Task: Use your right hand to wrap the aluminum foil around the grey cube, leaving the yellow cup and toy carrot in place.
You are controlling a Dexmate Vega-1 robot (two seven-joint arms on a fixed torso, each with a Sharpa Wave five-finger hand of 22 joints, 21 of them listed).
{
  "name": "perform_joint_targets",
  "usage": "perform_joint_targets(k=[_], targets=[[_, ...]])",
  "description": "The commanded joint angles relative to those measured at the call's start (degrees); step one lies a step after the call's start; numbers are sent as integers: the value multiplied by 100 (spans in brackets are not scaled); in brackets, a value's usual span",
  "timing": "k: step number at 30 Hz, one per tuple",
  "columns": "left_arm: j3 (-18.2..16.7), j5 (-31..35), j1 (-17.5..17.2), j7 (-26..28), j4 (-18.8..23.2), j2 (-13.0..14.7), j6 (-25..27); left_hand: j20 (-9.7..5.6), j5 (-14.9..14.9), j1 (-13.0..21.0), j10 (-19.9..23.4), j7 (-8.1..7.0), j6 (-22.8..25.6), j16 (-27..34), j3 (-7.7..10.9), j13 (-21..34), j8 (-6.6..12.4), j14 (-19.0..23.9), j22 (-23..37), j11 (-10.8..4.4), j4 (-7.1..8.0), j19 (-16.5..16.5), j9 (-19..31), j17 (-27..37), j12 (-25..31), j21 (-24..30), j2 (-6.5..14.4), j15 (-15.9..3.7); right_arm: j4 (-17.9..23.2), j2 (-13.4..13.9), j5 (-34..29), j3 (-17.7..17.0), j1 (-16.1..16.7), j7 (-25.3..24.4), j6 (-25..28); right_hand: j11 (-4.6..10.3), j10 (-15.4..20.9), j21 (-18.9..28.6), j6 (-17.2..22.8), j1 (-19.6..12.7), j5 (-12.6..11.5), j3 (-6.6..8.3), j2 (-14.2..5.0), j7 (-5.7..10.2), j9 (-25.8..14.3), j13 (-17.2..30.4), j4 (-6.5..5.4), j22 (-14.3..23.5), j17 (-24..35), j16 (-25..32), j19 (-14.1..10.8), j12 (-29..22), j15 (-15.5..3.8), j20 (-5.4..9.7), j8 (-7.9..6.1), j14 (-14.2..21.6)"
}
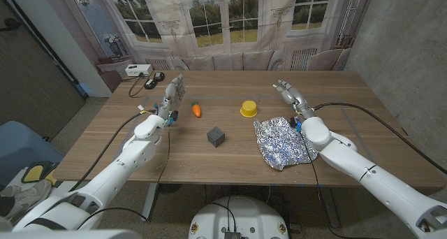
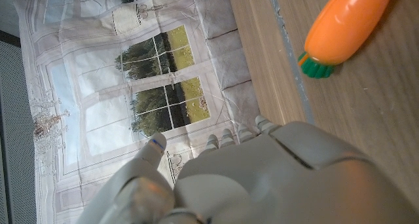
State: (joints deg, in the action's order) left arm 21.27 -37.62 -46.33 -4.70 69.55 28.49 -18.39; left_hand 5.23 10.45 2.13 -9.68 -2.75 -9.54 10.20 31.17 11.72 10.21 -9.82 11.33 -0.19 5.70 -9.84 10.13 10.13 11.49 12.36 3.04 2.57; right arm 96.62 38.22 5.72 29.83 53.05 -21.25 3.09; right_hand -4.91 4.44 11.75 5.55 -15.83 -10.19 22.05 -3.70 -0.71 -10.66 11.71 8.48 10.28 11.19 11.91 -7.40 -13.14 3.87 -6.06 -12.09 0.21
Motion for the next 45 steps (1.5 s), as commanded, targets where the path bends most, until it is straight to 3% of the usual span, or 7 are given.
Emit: perform_joint_targets(k=[1,17,22,36,45], targets=[[-29,-76,13,-182,-115,29,-60,48,50,-43,-1115,-13,-1181,28,-25,-6,38,-1112,29,51,3,-530,-7,13,26,23,-6,65,842,172,-945,262,201,-282,866,-20,88,43,60,-23,-30,-12,16,21,-5,13,6,17,3,38,-63,-44,15,14,-23,50],[-1,-201,235,-643,-579,-122,-244,158,60,-28,-1042,-58,-1092,49,-48,-25,62,-1046,29,116,-1,-485,-8,8,57,47,-2,120,1662,253,-2033,687,444,-366,1997,59,202,68,129,-52,-40,-29,26,156,-8,1,10,16,-8,79,-159,-47,-35,-28,-11,220],[28,-184,276,-695,-661,-135,-232,331,64,-15,-908,-78,-943,85,-73,-32,97,-909,30,211,-10,-392,-5,8,107,86,-6,255,1845,274,-2277,771,513,-336,2342,81,254,85,166,-84,-45,-32,34,207,-10,-4,22,15,-12,117,-226,-43,-124,-64,-6,358],[-21,-147,7,-445,-302,-75,-284,527,62,32,-527,-121,-570,184,-118,-27,162,-473,32,315,-66,-163,8,17,238,171,-37,459,2053,357,-2959,1035,560,-271,2760,149,416,154,356,-206,-55,-41,130,209,-20,-2,83,17,-10,175,-482,-55,-225,-112,-40,622],[-12,-164,-32,-378,-222,-50,-156,572,61,39,-472,-140,-538,187,-131,-22,149,-392,33,339,-79,-125,10,22,251,183,-46,477,2134,518,-3565,1277,454,-2,2924,196,694,226,731,-378,-132,-123,399,140,-41,16,122,18,1,245,-813,-103,-348,-99,-137,952]])
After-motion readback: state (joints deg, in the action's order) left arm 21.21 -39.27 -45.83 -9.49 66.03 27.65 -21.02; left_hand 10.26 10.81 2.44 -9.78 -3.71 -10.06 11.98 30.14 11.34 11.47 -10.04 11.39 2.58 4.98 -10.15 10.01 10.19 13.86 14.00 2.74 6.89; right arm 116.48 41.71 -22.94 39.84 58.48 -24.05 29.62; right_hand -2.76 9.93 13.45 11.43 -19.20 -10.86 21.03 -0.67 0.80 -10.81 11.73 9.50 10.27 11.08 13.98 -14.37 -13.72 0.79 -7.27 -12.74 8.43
